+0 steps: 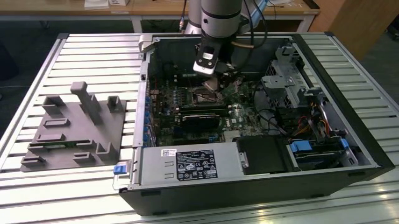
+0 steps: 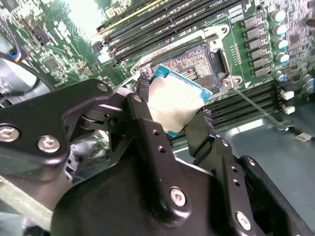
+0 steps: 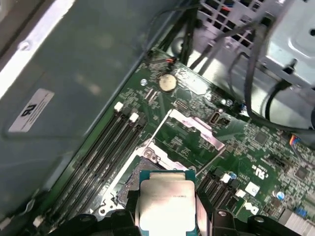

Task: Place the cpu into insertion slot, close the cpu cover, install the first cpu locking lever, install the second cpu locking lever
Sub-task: 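Place the cpu into insertion slot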

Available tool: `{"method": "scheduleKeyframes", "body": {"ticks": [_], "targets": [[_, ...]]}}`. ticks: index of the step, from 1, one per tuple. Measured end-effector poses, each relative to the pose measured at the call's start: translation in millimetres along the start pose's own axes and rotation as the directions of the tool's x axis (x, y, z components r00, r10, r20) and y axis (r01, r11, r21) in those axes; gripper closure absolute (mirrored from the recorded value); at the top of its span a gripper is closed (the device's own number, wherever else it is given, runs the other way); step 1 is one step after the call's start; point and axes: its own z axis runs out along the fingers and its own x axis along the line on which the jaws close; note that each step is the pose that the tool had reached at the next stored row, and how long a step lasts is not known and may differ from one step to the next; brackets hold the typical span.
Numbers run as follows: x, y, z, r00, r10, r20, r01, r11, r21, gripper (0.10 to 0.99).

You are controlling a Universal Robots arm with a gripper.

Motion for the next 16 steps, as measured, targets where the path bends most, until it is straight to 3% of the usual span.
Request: {"method": "scheduleKeyframes", "body": {"ticks": [4,9,13,16], "targets": [[0.0,0.0,0.2,0.9983,0.059,0.0055,-0.059,0.9983,-0.002,0.549],[0.0,0.0,0.5,0.9912,0.131,0.0122,-0.131,0.9913,-0.005,0.549],[0.0,-0.1,0.7,0.9812,0.192,0.0176,-0.192,0.9814,-0.008,0.549],[0.0,-0.1,1.0,0.9703,0.241,0.0218,-0.241,0.9706,-0.010,0.549]]}}
